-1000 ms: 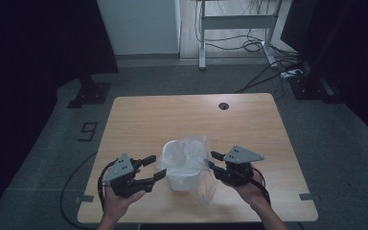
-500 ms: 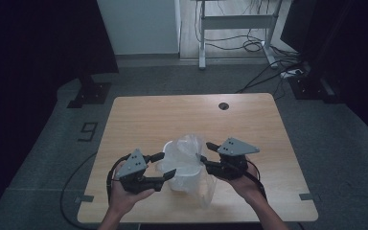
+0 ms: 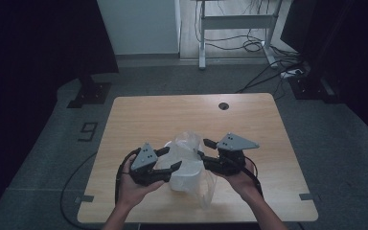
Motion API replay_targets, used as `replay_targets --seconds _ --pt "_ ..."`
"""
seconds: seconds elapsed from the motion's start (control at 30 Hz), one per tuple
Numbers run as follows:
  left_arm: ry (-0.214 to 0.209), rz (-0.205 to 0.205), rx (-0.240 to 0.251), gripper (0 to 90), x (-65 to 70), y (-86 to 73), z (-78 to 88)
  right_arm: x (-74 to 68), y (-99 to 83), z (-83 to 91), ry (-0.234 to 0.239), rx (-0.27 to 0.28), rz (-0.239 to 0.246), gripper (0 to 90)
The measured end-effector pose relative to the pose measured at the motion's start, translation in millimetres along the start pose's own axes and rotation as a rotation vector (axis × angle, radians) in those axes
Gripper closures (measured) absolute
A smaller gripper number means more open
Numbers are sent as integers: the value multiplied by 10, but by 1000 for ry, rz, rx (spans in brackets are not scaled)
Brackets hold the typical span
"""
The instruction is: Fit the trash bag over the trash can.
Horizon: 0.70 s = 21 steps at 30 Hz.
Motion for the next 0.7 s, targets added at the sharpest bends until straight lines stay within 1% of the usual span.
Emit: replay_targets --seconds 0.03,0.07,0.1,0.13,0.17,0.2,0.23,0.3,0.37,0.43,0.5,0.6,0.67,0.7 --pt "8 -2 -6 431 -4 6 -14 -1 2 -1 1 2 -1 500" --pt "23 -2 -10 495 -11 14 -25 -2 3 0 2 2 -2 500" --pt "26 -2 -9 555 -18 23 -30 -3 2 0 2 1 -2 501" --pt "-4 3 0 667 -21 33 -30 -2 -1 1 0 0 -1 501" --pt "-26 14 9 725 -27 44 -29 -3 -5 2 0 -1 -2 501" --pt "-31 16 10 778 -36 53 -25 -1 -11 3 -1 -1 0 501" --pt "-31 18 11 809 -48 61 -21 4 -18 4 -3 -3 5 501" --pt "-35 28 24 848 -87 75 -4 16 -40 5 -7 -8 3 501" --pt "-45 48 36 870 -134 82 16 39 -67 -3 -17 -15 5 501" --pt "-35 59 46 879 -182 84 36 75 -85 -16 -35 -18 3 500" --pt "-38 72 56 886 -225 81 58 124 -90 -31 -50 -21 -10 500" --pt "-35 85 61 888 -283 61 76 176 -79 -53 -53 -26 -23 507" --pt "-33 88 66 891 -305 44 86 189 -76 -74 -48 -32 -22 553" --pt "-34 88 70 891 -314 34 92 194 -80 -85 -47 -39 -17 610"
Point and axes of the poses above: each handheld gripper's, and its own axes: z roughly backward along the jaws, y roughly out of its top, x roughly to its right, the point moved 5 cm from there along -z, roughly forward along the jaws, and after that the axes turned 14 degrees about -z, right-handed, at the moved point
